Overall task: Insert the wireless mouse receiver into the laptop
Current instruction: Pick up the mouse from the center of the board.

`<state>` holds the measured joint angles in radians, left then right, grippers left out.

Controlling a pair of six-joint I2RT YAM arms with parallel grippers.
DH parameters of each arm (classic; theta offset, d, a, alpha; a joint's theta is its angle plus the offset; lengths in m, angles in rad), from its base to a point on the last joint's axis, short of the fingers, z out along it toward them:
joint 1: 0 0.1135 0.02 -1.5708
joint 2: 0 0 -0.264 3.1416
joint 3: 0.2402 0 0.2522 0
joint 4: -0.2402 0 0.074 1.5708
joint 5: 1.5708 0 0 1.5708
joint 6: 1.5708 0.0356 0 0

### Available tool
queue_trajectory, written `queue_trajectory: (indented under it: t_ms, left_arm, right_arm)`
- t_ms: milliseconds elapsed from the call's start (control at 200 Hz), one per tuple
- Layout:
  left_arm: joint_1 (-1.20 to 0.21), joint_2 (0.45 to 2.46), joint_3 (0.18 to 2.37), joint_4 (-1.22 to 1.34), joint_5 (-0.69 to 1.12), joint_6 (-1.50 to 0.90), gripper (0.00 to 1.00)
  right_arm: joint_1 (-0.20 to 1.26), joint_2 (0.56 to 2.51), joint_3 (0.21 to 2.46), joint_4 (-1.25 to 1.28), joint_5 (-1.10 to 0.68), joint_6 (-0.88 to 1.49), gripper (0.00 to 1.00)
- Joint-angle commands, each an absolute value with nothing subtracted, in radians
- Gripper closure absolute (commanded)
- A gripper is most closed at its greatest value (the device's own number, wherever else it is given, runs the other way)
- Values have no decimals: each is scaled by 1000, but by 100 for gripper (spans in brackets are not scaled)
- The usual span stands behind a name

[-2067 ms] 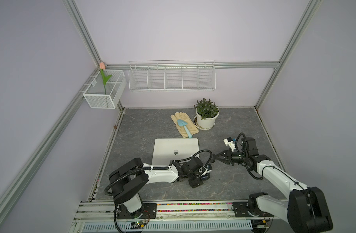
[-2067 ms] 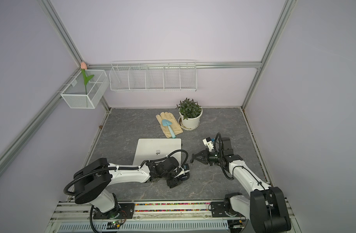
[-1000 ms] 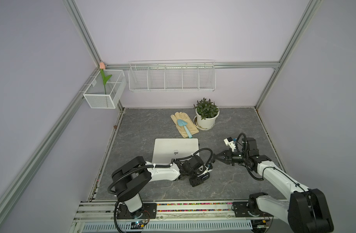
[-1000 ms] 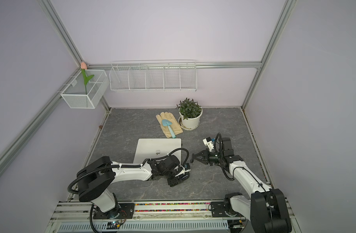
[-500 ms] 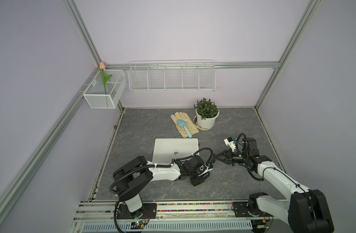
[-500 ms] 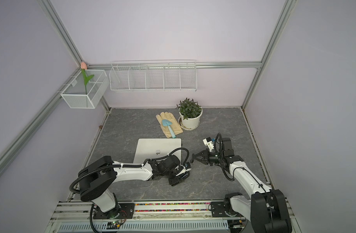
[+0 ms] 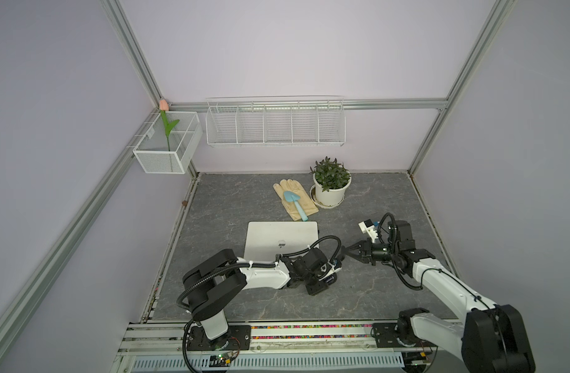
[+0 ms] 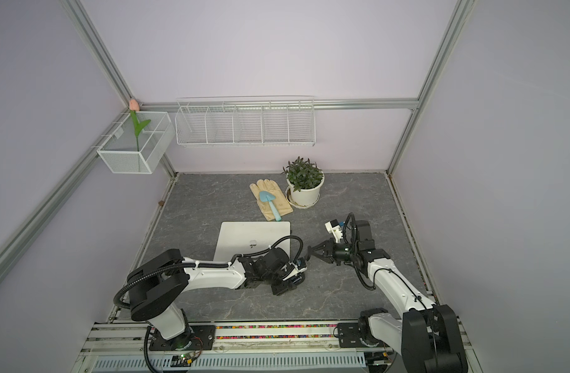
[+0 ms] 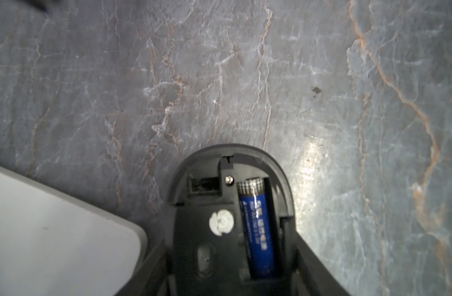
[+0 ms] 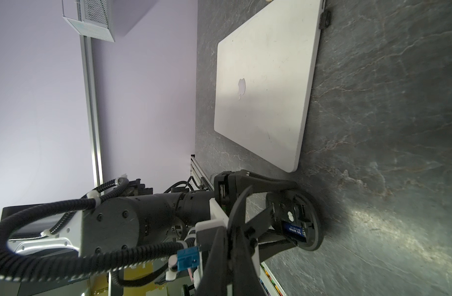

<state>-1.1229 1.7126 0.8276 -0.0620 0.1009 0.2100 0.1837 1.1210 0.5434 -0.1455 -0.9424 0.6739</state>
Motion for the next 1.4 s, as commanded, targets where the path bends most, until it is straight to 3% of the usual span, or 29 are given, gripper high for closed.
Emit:
queue_trajectory:
  t_ms: [0, 365, 530, 770, 1395]
  left_arm:
    - [-1108, 1690, 838, -121, 61, 216, 62]
    - [-950, 1401, 880, -337, 239, 328, 63]
    - [-937, 1381, 879, -340, 280, 347, 63]
    - [-934, 1383, 885, -308, 272, 333, 64]
    - [-935, 1351, 901, -291, 314, 309, 64]
  right_arm:
    - [176, 1093, 531, -156, -948, 678, 93]
    - [163, 1031, 543, -86, -1056, 745, 92]
    - [222, 1003, 531, 103, -1146, 858, 92]
    - [359, 1059, 554, 163, -1130, 880, 92]
    - [366, 1177, 526, 303, -1097, 907, 93]
